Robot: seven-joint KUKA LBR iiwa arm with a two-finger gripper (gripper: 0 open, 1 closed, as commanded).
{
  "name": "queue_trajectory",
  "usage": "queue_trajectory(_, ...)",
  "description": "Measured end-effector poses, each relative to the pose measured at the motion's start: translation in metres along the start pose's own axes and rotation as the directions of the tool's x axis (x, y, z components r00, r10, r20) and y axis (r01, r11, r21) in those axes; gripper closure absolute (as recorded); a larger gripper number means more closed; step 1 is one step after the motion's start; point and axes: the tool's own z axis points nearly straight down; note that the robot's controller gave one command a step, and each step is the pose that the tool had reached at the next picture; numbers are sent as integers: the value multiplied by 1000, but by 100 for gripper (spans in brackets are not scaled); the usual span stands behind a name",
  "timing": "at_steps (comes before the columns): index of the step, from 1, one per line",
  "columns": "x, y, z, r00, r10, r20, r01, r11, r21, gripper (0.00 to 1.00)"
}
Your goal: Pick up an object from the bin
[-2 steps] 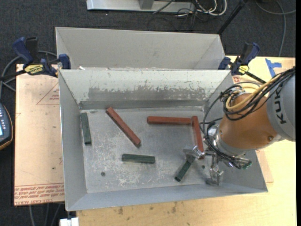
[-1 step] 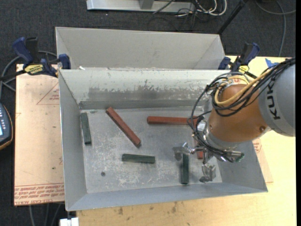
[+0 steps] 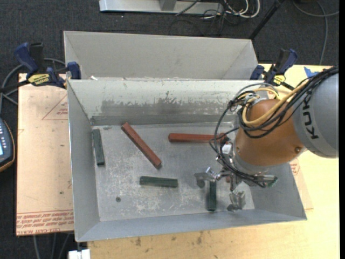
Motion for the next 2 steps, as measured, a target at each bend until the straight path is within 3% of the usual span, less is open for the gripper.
queue_trajectory(1, -13, -9, 31, 996, -88, 0, 88, 996, 0, 0)
queue_trajectory(2, -13, -9, 31, 996, -87, 0, 87, 996, 0, 0)
